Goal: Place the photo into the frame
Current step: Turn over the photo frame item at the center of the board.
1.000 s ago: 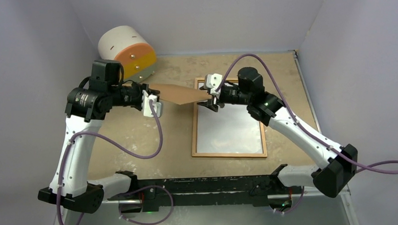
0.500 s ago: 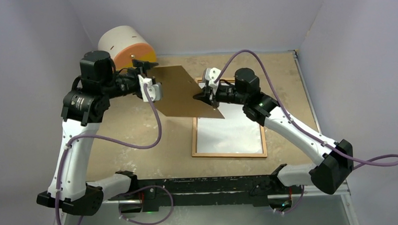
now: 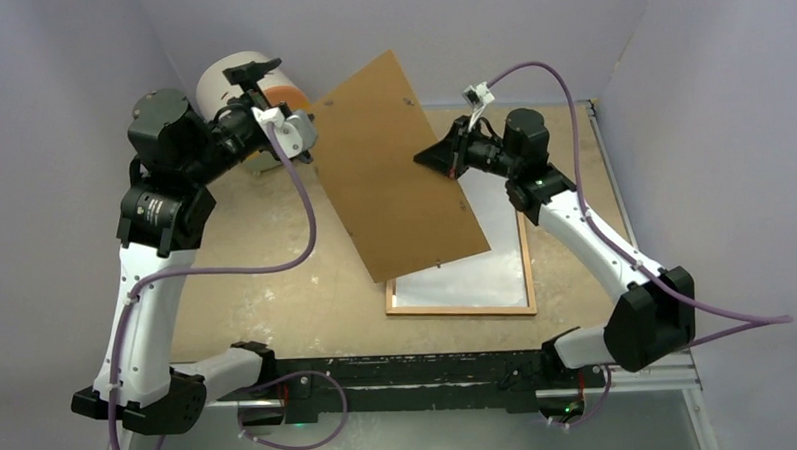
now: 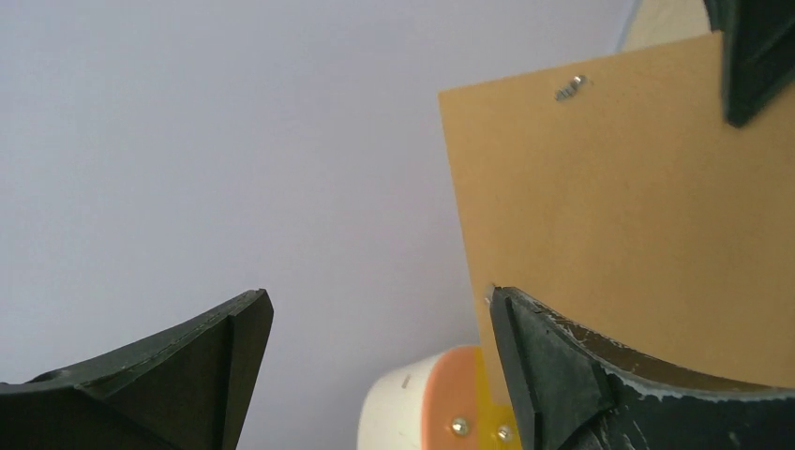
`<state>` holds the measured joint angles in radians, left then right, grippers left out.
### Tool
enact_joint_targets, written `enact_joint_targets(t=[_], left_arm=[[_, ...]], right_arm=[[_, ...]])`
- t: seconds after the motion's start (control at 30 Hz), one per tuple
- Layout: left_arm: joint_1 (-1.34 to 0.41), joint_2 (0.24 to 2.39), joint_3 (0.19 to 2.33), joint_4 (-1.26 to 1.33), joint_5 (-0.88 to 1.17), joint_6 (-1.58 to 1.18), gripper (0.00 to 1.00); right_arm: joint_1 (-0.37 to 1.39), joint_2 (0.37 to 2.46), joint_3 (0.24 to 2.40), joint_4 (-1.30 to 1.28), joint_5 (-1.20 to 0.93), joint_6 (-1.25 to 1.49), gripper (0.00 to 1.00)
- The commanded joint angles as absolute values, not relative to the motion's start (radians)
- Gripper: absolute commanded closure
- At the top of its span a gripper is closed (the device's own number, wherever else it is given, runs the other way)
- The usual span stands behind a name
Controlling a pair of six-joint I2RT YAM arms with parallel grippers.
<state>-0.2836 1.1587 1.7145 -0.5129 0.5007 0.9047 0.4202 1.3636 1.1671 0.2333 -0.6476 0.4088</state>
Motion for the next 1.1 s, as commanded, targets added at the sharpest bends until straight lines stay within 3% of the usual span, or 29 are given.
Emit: enact_joint_targets(t=[0.0, 0.2, 0.37, 0.77, 1.07], left_arm=[[-0.288, 1.167, 1.678, -0.703, 0.492, 0.938, 0.08], [-0.307, 1.07, 1.428, -0.87, 0.559, 1.127, 0.06], [-0.379, 1.058, 1.356, -0.935, 0.54, 1.183, 0.05], [-0.659, 1.017, 1.203, -0.881, 0.521, 1.311, 0.03], [-0.837, 1.12, 1.261, -0.751, 0.448, 1.084, 0.01]], right_arm=[[0.391, 1.373, 1.219, 0.33, -0.661, 0.689, 1.0], [0.368, 1.348, 1.026, 0.634, -0.525, 1.033, 1.0], [0.368, 1.352, 0.891, 0.875, -0.367, 1.251, 1.0], [0.368, 1.354, 0.857, 0.847, -0.215, 1.376, 1.0], [0.37, 1.345, 0.823, 0.87, -0.178, 1.384, 1.0]])
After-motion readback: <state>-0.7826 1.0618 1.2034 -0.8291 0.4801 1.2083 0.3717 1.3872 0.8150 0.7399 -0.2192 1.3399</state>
